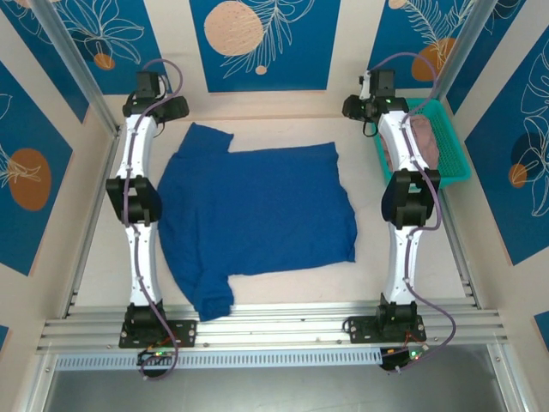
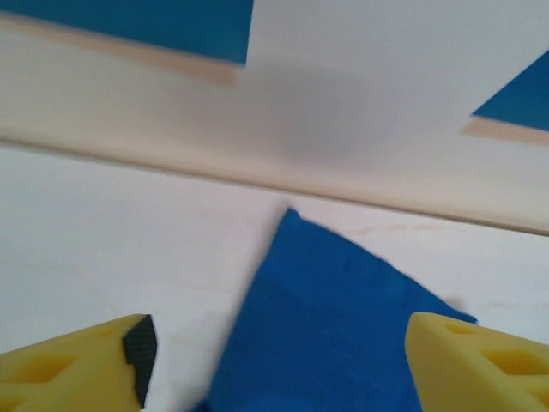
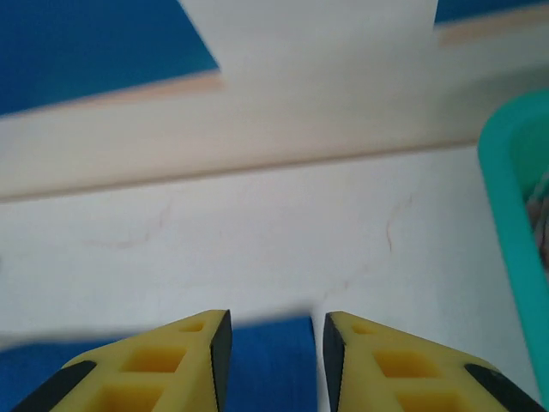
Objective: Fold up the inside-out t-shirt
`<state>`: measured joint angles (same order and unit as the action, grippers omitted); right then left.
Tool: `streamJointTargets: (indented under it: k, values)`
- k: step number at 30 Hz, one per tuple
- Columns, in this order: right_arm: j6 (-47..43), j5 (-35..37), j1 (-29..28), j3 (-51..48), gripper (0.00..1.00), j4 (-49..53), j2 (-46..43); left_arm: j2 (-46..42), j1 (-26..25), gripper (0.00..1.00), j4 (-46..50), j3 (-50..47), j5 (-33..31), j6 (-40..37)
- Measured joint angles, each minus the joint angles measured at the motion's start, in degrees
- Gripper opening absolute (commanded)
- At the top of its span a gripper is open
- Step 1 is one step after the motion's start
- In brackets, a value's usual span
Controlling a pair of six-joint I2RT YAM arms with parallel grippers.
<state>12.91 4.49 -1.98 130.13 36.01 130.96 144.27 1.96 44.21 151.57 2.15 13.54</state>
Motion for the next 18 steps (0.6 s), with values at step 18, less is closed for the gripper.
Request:
streamJointTargets:
  k: [18]
  values:
    - [9.64,-15.08,-14.71,-58.53,0.38,-9.01,-24.98,-54.38,-6.93,0.81,-29.59,-94.18,8.98,18.51]
